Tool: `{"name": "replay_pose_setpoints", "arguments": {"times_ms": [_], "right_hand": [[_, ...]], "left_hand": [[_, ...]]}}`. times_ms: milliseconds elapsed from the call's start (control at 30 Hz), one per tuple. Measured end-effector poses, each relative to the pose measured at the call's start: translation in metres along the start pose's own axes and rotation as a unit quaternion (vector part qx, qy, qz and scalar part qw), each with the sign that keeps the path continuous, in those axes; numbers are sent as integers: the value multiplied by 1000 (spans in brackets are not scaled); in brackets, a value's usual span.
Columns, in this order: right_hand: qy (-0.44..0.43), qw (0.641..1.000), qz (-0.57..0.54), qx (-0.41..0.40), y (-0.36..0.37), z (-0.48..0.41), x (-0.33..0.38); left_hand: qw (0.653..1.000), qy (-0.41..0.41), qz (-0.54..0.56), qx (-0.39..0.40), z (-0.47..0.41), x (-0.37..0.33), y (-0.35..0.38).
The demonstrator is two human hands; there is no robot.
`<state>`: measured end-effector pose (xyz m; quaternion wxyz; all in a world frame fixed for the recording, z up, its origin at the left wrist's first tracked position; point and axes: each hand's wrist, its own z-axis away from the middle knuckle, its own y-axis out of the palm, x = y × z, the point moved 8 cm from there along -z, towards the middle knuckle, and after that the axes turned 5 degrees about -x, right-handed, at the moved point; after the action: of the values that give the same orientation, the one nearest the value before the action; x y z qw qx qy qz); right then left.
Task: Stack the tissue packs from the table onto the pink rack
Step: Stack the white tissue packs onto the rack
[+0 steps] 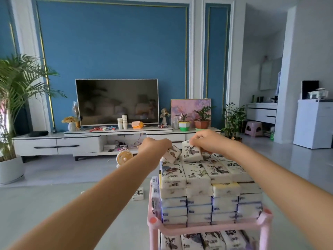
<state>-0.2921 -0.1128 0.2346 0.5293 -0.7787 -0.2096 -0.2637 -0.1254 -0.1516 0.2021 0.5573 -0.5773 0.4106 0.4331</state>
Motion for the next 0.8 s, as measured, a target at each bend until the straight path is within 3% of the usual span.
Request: {"name": "replay_pose_setpoints", "arguments": {"times_ms": [133,467,600,700,800], "right_hand": [[-18,997,78,-13,6,-3,4],[-15,995,96,0,15,-6,6],[-69,987,117,-85,0,8,26],[-161,972,62,-157,-2,40,76],[-229,961,-81,-131,32,92,130]], "left_hand": [[994,31,-106,4,-5,3,-3],[992,22,-118,45,-7,10,-3],[997,32,-58,48,-13,18,-13],[998,31,-40,41,-16,33,-32],[997,36,-57,32,-20,59,-60]]}}
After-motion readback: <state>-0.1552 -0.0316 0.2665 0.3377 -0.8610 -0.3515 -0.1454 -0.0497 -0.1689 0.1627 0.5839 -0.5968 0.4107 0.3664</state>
